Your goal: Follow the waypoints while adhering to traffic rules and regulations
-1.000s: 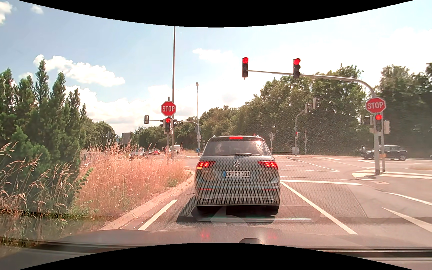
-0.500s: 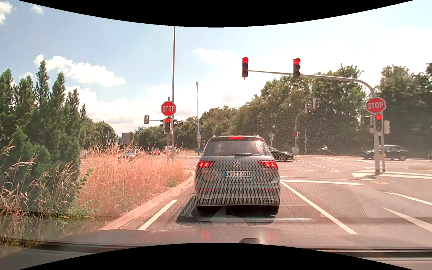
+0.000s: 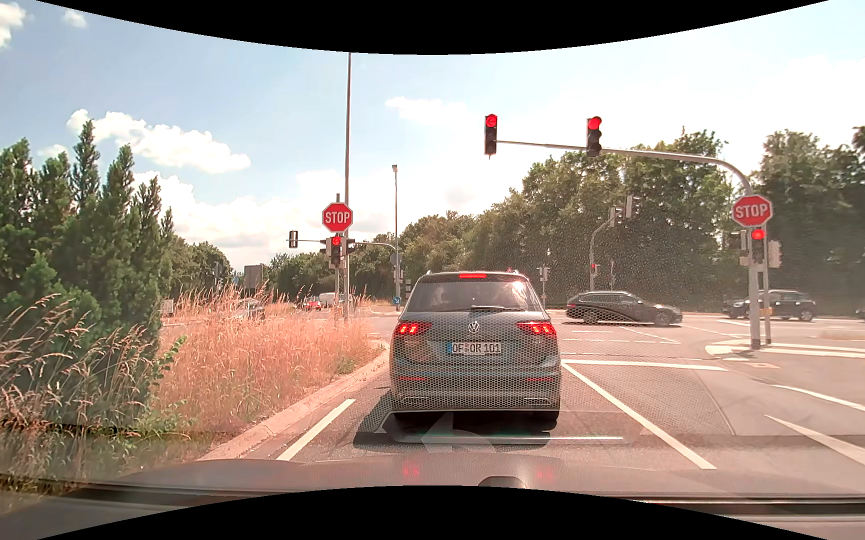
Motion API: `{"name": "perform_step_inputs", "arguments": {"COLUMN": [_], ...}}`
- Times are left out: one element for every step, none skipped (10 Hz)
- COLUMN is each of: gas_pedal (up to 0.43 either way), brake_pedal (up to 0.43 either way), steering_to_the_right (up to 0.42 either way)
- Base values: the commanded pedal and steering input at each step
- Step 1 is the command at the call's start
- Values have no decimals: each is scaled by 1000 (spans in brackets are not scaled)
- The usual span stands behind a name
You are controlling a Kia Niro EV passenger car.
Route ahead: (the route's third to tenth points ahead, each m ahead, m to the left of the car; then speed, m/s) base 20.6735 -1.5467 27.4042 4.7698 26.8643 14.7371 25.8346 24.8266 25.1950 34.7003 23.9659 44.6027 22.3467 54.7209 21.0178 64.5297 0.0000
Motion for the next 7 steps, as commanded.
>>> {"name": "perform_step_inputs", "arguments": {"gas_pedal": [0,0,0,0,0,0,0], "brake_pedal": [238,238,238,238,238,238,238], "steering_to_the_right": [8,8,8,8,8,8,8]}}
